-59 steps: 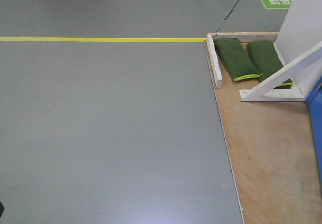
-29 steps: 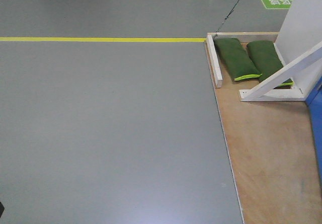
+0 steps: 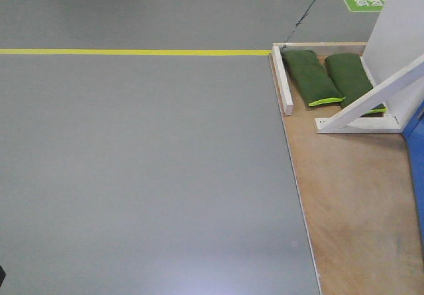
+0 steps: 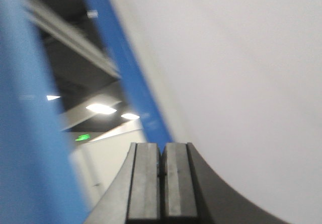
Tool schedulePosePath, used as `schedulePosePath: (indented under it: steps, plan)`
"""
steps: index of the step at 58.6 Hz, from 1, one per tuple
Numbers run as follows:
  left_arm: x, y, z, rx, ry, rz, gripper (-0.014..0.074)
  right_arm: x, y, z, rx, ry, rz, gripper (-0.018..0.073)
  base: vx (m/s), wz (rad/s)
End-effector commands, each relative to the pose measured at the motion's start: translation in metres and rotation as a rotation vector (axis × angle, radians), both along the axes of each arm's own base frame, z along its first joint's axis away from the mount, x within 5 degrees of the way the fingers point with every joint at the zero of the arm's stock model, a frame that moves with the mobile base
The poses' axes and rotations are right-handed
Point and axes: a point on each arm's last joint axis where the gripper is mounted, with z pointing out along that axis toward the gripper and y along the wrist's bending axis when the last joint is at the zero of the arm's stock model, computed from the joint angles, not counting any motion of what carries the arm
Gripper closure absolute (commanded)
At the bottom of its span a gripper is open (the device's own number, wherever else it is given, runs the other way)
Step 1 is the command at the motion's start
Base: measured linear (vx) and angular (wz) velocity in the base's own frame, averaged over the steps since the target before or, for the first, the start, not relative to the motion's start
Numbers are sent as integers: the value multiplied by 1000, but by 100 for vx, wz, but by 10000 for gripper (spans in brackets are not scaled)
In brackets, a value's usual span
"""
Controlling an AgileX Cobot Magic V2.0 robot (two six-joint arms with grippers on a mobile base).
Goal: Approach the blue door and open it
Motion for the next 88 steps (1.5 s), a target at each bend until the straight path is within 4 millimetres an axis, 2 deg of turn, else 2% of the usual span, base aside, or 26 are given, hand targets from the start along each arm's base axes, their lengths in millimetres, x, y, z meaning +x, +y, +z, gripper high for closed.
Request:
schedulePosePath:
  steps: [1, 11, 18, 27, 38, 48, 64, 77, 88]
  plan:
    - [-1, -1, 17, -9, -120, -6, 524, -20, -8, 5, -58, 1, -111, 547, 0, 0]
    - [-1, -1, 17, -9, -120, -6, 524, -36, -67, -31, 74, 14, -161, 547, 0, 0]
    - [-1, -1, 17, -9, -120, -6, 524, -40, -98, -48, 130, 34, -173, 547, 0, 0]
    - [-1, -1, 17, -9, -120, -6, 524, -41, -127, -62, 175, 65, -177, 547, 0, 0]
    - [-1, -1, 17, -9, -120, -6, 524, -39, -153, -63, 167, 86, -177, 547, 0, 0]
    - [-1, -1, 17, -9, -120, -6, 524, -26, -167, -60, 166, 121, -137, 547, 0, 0]
    - [-1, -1, 17, -9, -120, -6, 524, 13, -183, -58, 208, 144, 5, 547, 0, 0]
    - [-1, -1, 17, -9, -120, -6, 524, 47, -181, -57, 212, 151, 90, 547, 0, 0]
    - [-1, -1, 17, -9, -120, -6, 524, 50, -170, -50, 268, 110, 165, 547, 0, 0]
